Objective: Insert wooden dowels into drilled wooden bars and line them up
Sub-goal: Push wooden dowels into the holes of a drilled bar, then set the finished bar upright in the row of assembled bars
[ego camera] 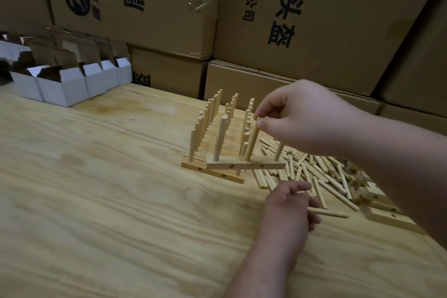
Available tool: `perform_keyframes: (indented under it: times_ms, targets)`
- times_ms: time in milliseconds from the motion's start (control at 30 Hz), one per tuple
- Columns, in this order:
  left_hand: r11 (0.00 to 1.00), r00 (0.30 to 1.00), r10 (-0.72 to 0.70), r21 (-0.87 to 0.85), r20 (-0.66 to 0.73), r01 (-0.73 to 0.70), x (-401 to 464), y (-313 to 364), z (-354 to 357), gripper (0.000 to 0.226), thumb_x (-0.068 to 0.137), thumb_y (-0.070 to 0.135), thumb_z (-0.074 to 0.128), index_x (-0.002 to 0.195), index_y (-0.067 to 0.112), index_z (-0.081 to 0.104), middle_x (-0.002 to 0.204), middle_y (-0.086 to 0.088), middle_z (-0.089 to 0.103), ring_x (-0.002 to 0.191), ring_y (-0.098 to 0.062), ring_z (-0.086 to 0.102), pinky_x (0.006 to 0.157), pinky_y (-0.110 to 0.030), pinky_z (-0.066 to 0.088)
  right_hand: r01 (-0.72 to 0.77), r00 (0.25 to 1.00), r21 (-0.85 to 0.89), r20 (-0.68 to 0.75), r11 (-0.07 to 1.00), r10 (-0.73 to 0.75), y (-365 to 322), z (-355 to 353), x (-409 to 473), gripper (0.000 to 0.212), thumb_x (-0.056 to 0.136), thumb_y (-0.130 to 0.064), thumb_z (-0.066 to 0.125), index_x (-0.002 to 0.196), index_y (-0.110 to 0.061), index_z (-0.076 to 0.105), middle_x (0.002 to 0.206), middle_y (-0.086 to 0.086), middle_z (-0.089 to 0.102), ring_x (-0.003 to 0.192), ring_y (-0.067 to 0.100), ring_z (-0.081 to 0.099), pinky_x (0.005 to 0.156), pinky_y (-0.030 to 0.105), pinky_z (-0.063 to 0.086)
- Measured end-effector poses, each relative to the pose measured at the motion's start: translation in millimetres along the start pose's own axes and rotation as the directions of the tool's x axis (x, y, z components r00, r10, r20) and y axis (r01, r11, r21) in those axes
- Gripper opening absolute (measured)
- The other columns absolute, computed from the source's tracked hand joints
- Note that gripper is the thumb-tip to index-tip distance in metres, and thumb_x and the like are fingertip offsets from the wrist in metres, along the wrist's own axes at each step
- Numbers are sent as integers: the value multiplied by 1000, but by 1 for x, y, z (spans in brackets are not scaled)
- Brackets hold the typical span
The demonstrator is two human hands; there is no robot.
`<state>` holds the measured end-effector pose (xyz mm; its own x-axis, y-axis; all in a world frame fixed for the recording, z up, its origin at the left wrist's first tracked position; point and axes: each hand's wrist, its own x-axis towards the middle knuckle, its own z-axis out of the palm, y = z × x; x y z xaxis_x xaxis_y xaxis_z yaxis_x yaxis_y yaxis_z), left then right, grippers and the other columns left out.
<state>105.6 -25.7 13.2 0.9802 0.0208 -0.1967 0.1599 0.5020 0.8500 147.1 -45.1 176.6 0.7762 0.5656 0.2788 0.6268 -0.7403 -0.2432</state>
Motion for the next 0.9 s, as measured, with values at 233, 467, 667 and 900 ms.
perform_keyframes:
  times_ms: [233, 467, 667, 900]
  targets:
    - [1000, 999, 3, 8, 35, -4, -1, 2, 2, 27, 97, 1, 44, 102, 17, 64, 69, 4, 67, 45, -6, 54, 46, -18, 41, 65, 995, -100, 78, 993, -57, -13, 16, 22, 5, 91, -37, 67, 89, -38, 71, 89, -18, 55, 81, 0, 54, 58, 14, 37]
    - [1000, 999, -8, -27, 35, 9, 6, 0, 2, 27, 96, -2, 43, 93, 19, 60, 55, 7, 65, 40, -5, 52, 41, -18, 39, 57, 995, -39, 84, 998, -53, -6, 50, 32, 10, 89, -46, 68, 91, -38, 74, 112, -16, 51, 118, 10, 41, 96, 34, 40]
    - [1000, 999, -20, 6, 27, 20, 9, -2, 3, 21, 94, 0, 40, 94, 13, 57, 43, 7, 58, 36, -4, 50, 39, -16, 37, 89, 996, -83, 31, 993, -87, -1, 75, 38, 14, 92, -47, 64, 97, -38, 74, 102, -14, 52, 113, 13, 44, 88, 33, 39]
    - [997, 999, -32, 66, 19, 31, 5, 0, 3, 27, 92, 3, 41, 108, 5, 62, 46, 8, 58, 37, -3, 50, 41, -17, 37, 116, 993, -96, 4, 989, -117, 0, 85, 46, 15, 93, -45, 63, 100, -37, 73, 94, -15, 52, 105, 13, 46, 85, 33, 44]
